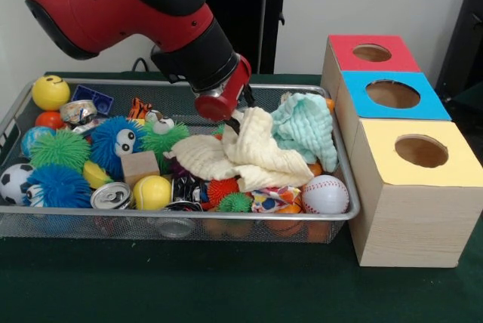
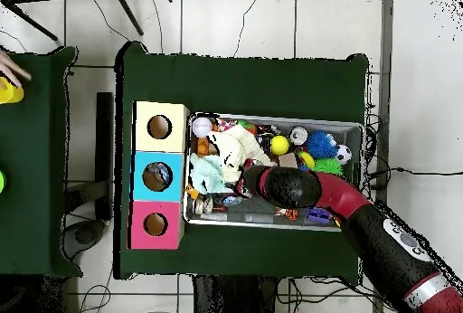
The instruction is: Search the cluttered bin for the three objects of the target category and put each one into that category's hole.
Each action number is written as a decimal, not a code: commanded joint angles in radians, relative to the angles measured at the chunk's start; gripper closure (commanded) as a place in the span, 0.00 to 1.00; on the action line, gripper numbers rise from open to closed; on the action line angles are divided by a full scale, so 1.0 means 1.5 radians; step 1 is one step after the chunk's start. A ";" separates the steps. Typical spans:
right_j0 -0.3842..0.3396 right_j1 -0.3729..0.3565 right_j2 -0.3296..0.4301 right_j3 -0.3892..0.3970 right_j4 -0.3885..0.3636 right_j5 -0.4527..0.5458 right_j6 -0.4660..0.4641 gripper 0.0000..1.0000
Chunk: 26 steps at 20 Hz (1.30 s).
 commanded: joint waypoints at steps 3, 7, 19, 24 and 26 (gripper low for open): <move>-0.032 0.064 0.077 -0.072 -0.051 -0.043 -0.075 0.00; -0.038 0.067 0.087 -0.070 -0.049 -0.042 -0.051 0.00; -0.062 0.071 0.111 -0.079 -0.047 -0.046 -0.029 0.00; -0.057 0.061 0.101 -0.080 -0.056 -0.029 -0.023 1.00; -0.069 0.068 0.124 -0.074 -0.067 -0.040 -0.051 1.00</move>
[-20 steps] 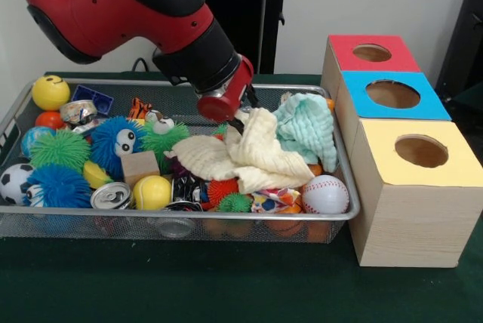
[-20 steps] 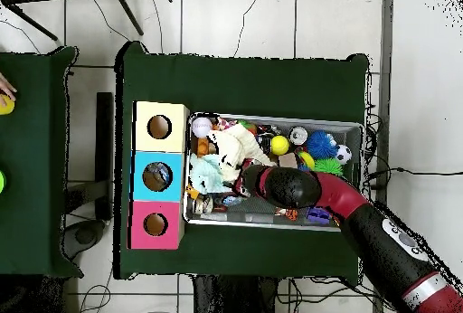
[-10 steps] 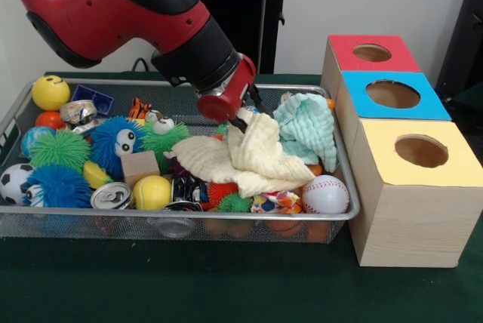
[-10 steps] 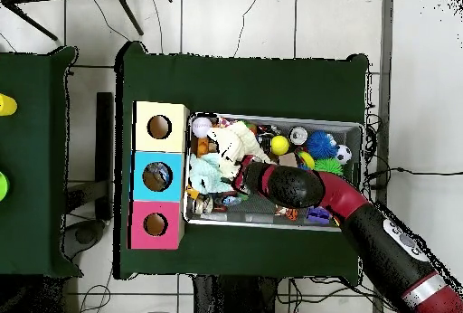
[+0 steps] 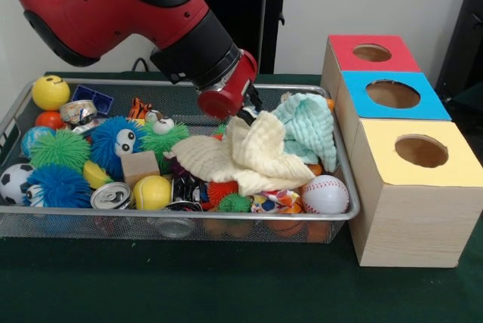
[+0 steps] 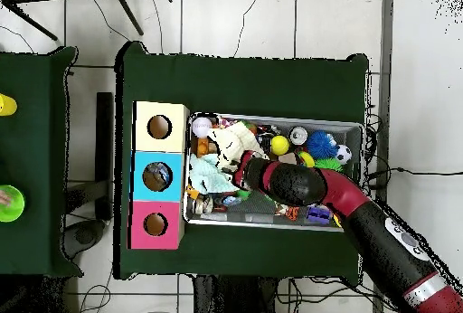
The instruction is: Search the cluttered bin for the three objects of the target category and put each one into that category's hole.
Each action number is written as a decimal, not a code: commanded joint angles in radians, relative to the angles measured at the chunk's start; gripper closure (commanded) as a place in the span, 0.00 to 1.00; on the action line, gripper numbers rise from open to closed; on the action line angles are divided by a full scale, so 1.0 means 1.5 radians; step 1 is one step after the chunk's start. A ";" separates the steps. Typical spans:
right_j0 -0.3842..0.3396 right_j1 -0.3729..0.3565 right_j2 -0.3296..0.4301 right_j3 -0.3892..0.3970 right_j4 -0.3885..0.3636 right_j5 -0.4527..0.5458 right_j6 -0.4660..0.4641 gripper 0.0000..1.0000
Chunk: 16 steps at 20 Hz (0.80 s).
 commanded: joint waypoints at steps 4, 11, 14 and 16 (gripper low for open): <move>0.006 -0.008 -0.003 -0.081 -0.036 -0.058 0.030 1.00; -0.003 0.004 0.011 -0.088 -0.046 -0.075 -0.002 1.00; 0.002 -0.042 0.004 -0.089 -0.065 -0.060 -0.021 1.00; 0.004 -0.091 0.000 -0.094 -0.076 -0.038 -0.034 1.00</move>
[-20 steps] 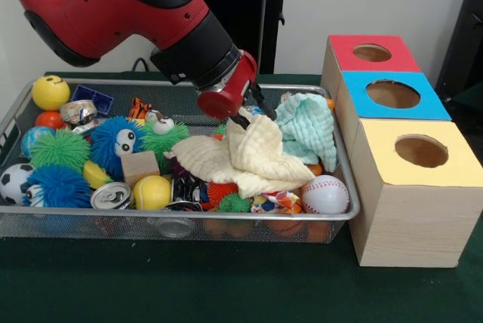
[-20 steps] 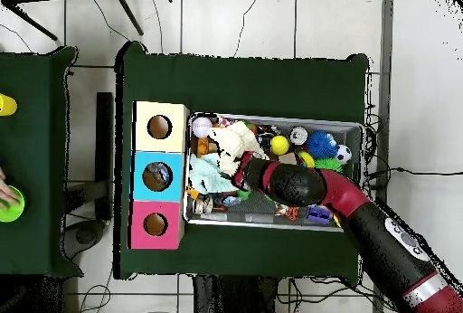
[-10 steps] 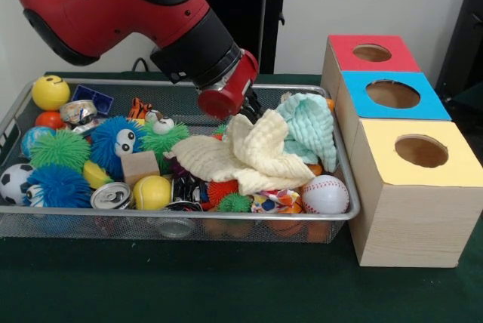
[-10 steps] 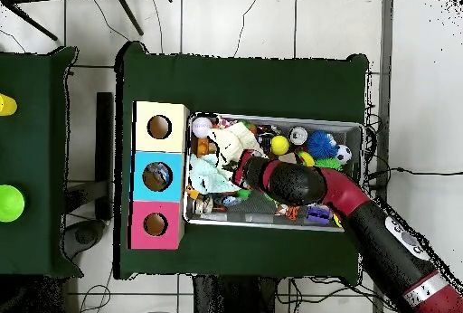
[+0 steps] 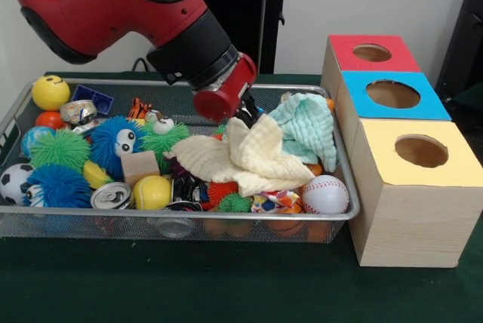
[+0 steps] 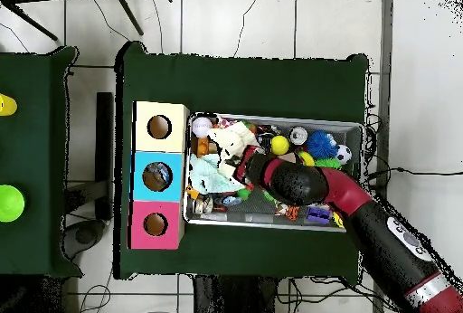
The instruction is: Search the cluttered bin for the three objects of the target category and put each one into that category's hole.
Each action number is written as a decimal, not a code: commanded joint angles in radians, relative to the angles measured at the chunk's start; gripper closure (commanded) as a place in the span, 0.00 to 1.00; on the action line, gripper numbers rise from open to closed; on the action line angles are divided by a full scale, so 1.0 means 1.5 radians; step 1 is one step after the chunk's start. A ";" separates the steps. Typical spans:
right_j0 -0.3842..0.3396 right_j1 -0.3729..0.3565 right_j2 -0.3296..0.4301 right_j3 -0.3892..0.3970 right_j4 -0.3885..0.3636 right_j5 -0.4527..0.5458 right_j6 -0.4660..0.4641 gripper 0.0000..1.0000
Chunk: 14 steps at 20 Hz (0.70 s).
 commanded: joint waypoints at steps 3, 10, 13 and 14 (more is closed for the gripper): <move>0.022 -0.138 -0.031 -0.119 -0.073 0.052 -0.029 1.00; 0.059 -0.203 -0.068 -0.176 -0.106 0.120 -0.054 1.00; 0.065 -0.207 -0.073 -0.193 -0.114 0.127 -0.056 1.00; 0.066 -0.207 -0.073 -0.195 -0.117 0.122 -0.054 1.00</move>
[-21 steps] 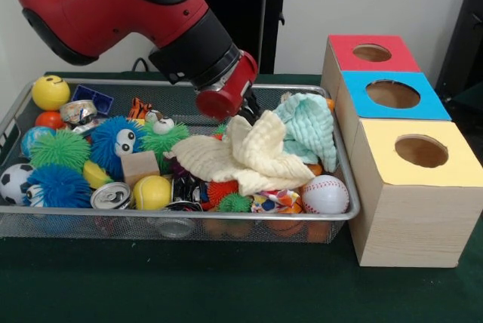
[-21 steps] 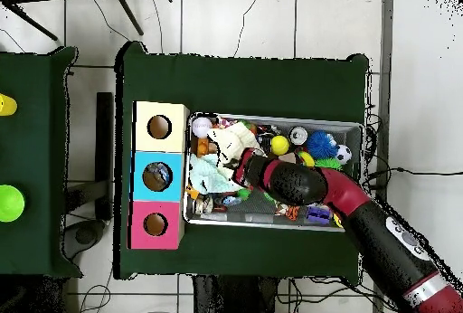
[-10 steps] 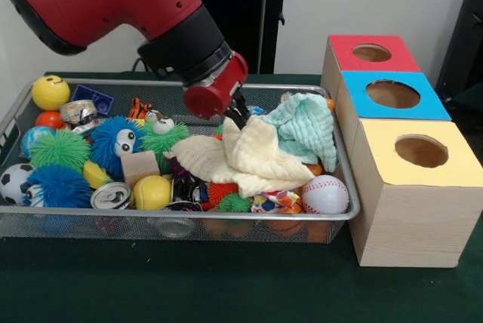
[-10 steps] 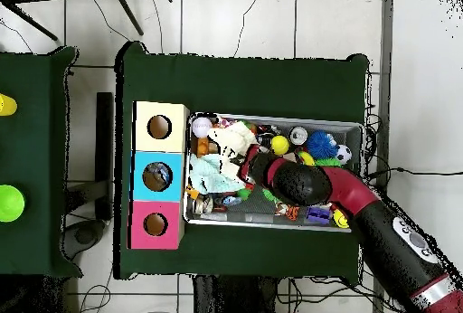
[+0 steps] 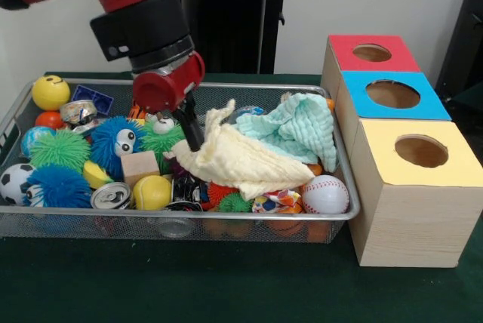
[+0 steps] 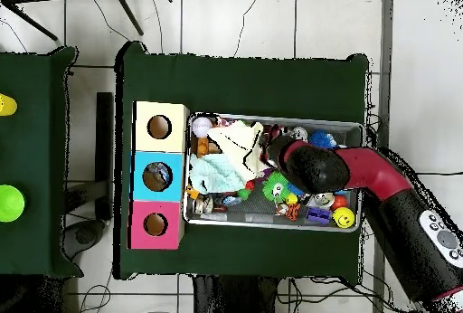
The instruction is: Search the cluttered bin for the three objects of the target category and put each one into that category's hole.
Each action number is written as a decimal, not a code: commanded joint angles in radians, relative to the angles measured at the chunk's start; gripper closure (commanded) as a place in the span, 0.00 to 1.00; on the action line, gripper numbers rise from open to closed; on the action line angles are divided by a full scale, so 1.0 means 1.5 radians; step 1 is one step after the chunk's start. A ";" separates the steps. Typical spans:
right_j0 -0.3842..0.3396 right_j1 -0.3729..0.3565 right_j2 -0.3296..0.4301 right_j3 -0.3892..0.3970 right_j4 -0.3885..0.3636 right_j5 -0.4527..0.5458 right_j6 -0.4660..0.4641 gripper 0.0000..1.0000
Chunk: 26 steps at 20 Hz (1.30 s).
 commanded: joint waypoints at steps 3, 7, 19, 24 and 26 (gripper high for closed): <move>0.024 -0.057 -0.053 -0.119 -0.050 0.071 -0.030 1.00; 0.044 -0.063 -0.069 -0.111 -0.059 0.054 -0.005 1.00; 0.046 -0.052 -0.092 -0.091 -0.041 0.082 -0.015 1.00; 0.049 -0.067 -0.107 -0.056 -0.001 0.163 -0.007 1.00; 0.051 -0.080 -0.112 -0.050 0.006 0.204 -0.022 1.00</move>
